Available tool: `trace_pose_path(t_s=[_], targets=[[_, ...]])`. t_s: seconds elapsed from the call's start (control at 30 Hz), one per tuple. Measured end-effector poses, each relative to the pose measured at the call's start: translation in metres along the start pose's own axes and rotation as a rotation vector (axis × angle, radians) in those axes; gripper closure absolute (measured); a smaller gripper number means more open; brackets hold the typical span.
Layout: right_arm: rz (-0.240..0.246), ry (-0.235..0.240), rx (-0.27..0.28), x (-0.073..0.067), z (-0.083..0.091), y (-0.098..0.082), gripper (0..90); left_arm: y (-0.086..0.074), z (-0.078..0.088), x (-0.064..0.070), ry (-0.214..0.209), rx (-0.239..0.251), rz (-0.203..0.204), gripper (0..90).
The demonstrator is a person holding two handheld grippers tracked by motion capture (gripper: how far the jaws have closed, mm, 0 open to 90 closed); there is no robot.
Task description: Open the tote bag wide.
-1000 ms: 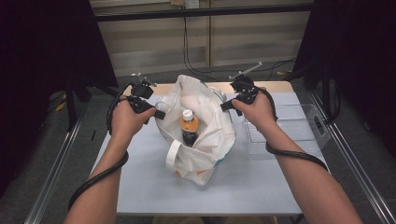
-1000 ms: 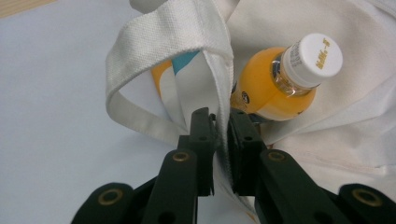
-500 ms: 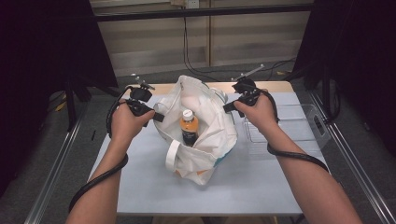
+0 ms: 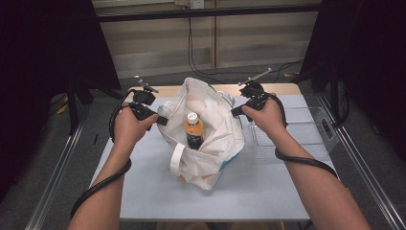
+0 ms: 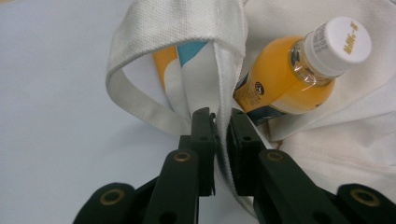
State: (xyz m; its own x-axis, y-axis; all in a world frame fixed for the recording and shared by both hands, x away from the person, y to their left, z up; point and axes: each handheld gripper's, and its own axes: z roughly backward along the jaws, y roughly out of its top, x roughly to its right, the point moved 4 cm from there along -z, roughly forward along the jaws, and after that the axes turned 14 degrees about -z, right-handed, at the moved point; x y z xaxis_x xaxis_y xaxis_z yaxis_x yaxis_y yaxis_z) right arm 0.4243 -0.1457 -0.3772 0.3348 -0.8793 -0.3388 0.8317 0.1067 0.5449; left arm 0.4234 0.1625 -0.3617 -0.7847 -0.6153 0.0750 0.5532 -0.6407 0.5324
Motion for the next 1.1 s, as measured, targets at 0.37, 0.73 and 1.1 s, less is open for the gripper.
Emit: trace_pose_path(t_s=[0.37, 0.73, 1.1], targets=[[-0.016, -0.008, -0.010, 0.006, -0.003, -0.005, 85.4, -0.004, -0.002, -0.002, 0.009, -0.003, 0.001, 82.5], [-0.024, -0.001, -0.011, 0.012, -0.006, -0.009, 85.6, -0.014, -0.007, -0.007, 0.013, -0.018, 0.011, 82.5], [-0.028, -0.004, -0.010, 0.015, -0.008, -0.012, 85.5, -0.021, -0.011, -0.008, 0.015, -0.024, 0.009, 82.4]])
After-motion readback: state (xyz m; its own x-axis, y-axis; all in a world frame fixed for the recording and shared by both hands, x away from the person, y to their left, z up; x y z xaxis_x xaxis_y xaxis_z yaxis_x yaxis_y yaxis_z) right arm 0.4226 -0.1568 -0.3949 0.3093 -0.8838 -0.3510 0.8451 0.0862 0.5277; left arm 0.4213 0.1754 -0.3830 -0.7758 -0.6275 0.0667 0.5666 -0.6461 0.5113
